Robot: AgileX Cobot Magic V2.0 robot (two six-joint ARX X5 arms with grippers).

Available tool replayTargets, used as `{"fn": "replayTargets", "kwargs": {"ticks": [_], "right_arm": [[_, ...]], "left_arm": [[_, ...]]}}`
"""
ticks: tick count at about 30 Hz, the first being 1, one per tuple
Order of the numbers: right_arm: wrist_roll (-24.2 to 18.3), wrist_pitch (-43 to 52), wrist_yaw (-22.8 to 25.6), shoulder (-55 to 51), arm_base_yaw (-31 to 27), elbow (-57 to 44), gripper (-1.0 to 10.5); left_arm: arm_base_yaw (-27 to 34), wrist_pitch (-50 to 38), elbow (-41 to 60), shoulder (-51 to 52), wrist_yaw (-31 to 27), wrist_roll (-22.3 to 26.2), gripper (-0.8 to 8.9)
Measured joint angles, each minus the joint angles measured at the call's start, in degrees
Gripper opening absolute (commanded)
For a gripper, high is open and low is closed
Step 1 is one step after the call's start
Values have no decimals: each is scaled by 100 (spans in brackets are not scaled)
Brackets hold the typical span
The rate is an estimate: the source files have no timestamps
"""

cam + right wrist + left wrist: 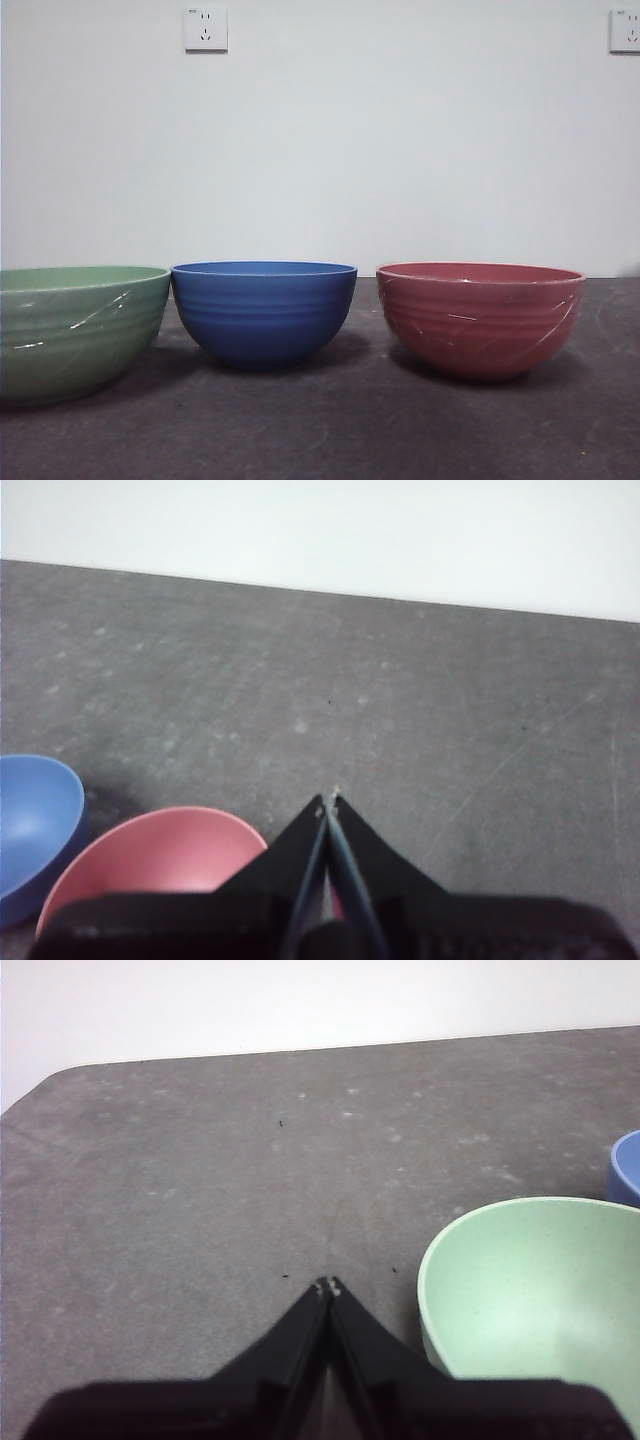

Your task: Pick up the green bowl on the top,put the green bowl on the left,pick up the red bowl in the middle,put the red bowl on the right

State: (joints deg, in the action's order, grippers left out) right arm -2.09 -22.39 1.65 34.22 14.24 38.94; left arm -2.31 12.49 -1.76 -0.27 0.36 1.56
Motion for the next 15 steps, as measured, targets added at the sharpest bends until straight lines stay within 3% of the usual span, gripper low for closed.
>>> {"fn": "replayTargets", "kwargs": {"ticks": [15], "right_arm": [[0,-74,0,0,0,0,5]], "left_arm": [[0,0,0,2,0,-13,-3]]}}
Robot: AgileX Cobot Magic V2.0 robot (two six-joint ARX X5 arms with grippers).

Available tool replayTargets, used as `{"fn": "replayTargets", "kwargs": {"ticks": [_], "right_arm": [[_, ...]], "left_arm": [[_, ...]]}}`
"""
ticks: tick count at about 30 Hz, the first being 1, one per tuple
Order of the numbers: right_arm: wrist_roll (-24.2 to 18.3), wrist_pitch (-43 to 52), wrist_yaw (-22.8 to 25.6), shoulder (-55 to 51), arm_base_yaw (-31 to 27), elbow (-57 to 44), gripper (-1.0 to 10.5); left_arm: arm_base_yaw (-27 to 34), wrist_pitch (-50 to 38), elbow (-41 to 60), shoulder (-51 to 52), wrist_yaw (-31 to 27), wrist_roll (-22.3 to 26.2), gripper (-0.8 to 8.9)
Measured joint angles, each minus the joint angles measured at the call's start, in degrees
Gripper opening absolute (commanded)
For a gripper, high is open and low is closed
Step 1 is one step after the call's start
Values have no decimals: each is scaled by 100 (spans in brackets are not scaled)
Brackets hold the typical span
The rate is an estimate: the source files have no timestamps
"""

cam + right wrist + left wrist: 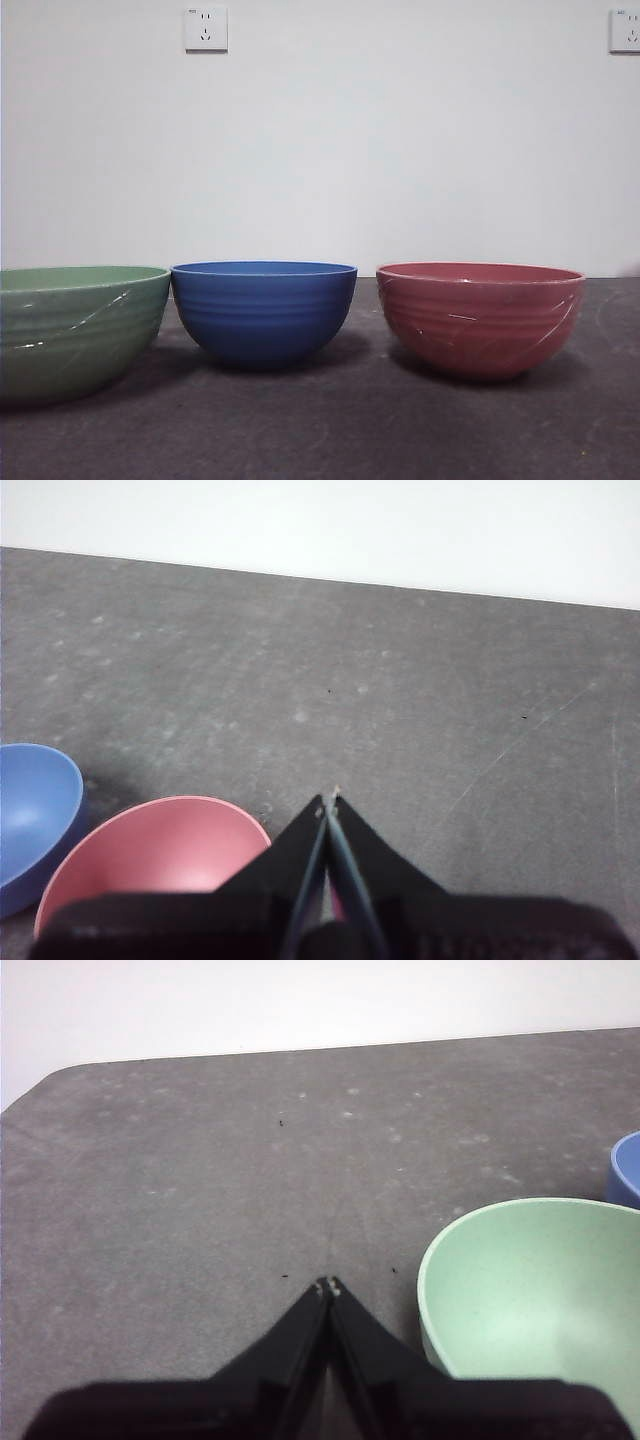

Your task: Pick up the green bowl on the top,put the green bowl on the left,pick up the red bowl in the middle,put the red bowl on the right

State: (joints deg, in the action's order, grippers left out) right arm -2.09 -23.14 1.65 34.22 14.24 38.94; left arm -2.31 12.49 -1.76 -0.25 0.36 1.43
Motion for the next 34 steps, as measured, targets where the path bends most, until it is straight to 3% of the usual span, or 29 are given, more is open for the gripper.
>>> {"fn": "replayTargets", "kwargs": {"ticks": [6,10,19,23,34], "right_arm": [[-50,-96,0,-50,4,0,5],[-149,-234,-22,-658,-101,-212,5],[83,938,-22,-2345,-841,-2251,5],[256,1034,-367,-2920,-1029,-3071,5],[363,1165,-767,-3397,-1062,-3727,5]], "left_arm": [[0,0,0,-2,0,2,-3],[0,0,0,-2,0,2,-3],[0,0,0,-2,0,0,-3],[0,0,0,-2,0,0,-3],[0,0,0,-2,0,0,-3]]}}
